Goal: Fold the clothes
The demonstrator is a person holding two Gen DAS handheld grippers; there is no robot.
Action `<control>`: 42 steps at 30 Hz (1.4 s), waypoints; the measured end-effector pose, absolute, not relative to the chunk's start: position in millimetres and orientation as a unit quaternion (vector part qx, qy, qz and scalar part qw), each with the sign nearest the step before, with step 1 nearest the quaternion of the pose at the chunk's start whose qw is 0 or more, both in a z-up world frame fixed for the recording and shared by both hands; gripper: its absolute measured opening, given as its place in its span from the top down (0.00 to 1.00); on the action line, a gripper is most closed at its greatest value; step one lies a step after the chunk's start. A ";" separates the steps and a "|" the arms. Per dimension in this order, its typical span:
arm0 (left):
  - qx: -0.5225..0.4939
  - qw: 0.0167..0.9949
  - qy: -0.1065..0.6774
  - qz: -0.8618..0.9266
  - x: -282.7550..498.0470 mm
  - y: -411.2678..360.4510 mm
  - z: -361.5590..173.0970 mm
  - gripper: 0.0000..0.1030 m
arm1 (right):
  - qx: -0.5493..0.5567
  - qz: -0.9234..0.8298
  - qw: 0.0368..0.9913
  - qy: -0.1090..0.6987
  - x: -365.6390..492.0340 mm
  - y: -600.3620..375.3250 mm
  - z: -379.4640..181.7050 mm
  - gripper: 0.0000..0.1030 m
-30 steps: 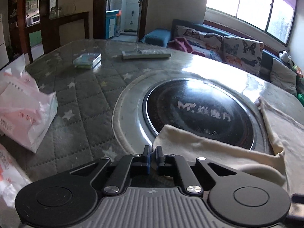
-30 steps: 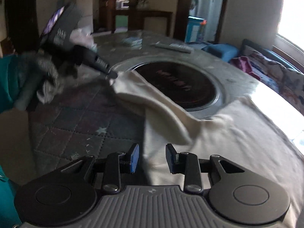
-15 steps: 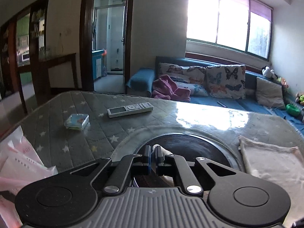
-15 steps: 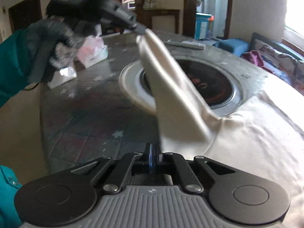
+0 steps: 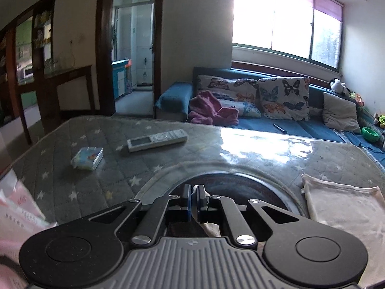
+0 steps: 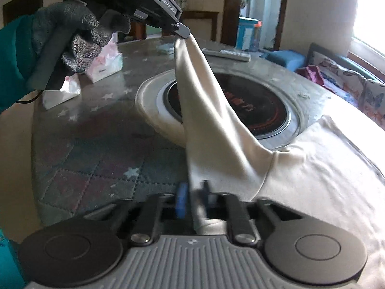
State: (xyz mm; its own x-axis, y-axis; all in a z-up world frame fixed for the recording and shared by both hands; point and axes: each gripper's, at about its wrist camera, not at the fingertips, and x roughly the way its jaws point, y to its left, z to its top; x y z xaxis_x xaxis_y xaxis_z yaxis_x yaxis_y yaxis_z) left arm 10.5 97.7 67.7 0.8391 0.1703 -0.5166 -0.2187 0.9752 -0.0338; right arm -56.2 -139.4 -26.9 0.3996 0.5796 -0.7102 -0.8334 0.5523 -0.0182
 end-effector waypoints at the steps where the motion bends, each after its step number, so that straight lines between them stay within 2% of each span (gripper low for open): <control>1: -0.041 0.959 0.262 0.100 12.4 96.3 68.9 0.96 | -0.176 0.442 0.812 0.338 -55.3 -140.9 -25.6 0.99; 7: -0.026 0.951 0.281 0.124 32.7 96.5 52.8 0.96 | -0.165 0.471 0.795 0.344 -57.6 -138.5 -27.1 0.99; 10: -0.035 0.941 0.311 0.130 38.4 102.5 35.4 0.96 | -0.162 0.462 0.807 0.329 -57.6 -145.4 -18.7 0.88; 11: -0.036 0.939 0.316 0.133 38.8 104.4 31.1 0.96 | -0.161 0.458 0.812 0.324 -57.5 -148.0 -15.6 0.79; 13: -0.041 0.935 0.325 0.138 39.1 108.1 24.7 0.96 | -0.164 0.448 0.820 0.316 -55.1 -151.2 -13.4 0.72; 21: -0.035 0.940 0.310 0.141 40.2 105.6 28.9 0.96 | -0.144 0.452 0.809 0.347 -41.2 -144.9 -31.9 0.72; 30: -0.060 0.924 0.346 0.153 41.8 119.9 7.0 0.95 | -0.123 0.423 0.829 0.344 -29.4 -150.4 -22.3 0.72; 37: -0.089 0.918 0.358 0.145 36.7 129.9 -1.5 0.91 | -0.126 0.391 0.841 0.352 -9.9 -146.1 -31.1 0.70; 40: -0.099 0.919 0.353 0.145 28.9 133.5 -1.1 0.84 | -0.124 0.397 0.841 0.345 -14.8 -148.2 -27.0 0.69; 42: -0.103 0.920 0.350 0.145 23.2 134.6 -0.2 0.74 | -0.121 0.395 0.844 0.343 -17.5 -151.8 -22.2 0.69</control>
